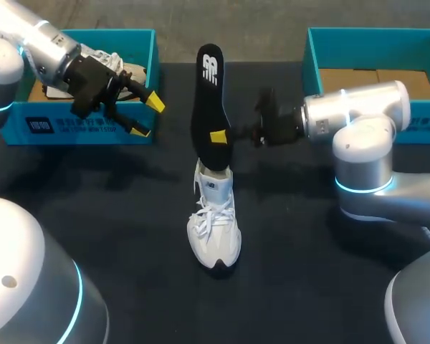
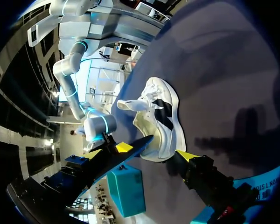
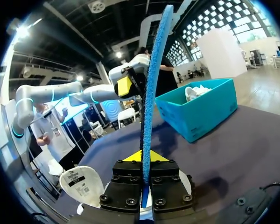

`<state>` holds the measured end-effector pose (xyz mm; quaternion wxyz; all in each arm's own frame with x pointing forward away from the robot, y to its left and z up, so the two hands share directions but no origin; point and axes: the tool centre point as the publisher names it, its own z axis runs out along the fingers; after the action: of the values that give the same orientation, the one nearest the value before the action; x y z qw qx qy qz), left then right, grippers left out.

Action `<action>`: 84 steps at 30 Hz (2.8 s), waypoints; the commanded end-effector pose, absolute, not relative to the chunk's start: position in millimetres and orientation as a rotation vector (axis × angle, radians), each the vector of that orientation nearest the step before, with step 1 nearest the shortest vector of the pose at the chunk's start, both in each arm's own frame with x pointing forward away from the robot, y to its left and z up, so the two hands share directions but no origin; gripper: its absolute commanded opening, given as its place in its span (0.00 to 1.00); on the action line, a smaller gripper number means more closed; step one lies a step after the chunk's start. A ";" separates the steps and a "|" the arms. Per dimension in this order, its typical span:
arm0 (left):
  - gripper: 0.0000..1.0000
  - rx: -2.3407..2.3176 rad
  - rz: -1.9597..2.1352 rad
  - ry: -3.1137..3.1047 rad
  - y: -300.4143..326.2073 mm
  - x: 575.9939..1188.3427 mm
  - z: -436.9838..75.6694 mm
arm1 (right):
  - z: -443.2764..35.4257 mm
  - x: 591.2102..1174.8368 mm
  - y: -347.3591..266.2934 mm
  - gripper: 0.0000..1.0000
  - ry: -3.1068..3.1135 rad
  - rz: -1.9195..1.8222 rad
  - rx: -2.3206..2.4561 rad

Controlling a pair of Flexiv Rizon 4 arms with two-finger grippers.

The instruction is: Take the shoe out of the shoebox, open the shoe tongue, remove and reinsert the insole, then place the shoe into the shoebox

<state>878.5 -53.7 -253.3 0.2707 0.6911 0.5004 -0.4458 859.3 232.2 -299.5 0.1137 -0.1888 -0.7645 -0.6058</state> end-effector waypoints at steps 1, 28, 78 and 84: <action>1.00 1.864 -1.198 1.349 -54.0 878.2 -253.1 | -302.2 857.6 237.6 0.00 -2.254 -1.769 -0.546; 1.00 1.864 -1.198 1.349 -54.0 878.2 -253.1 | -323.5 843.6 242.6 0.00 -2.263 -1.715 -0.550; 1.00 1.864 -1.198 1.349 -54.0 878.2 -253.1 | -335.6 825.8 239.3 0.22 -2.287 -1.597 -0.699; 1.00 1.864 -1.198 1.349 -54.0 878.2 -253.1 | -329.1 833.0 240.9 0.27 -2.302 -1.599 -0.681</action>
<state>878.4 -53.8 -253.5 0.2709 0.6911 0.5004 -0.4456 829.1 238.2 -332.7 0.1265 -0.2345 -0.7884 -0.5545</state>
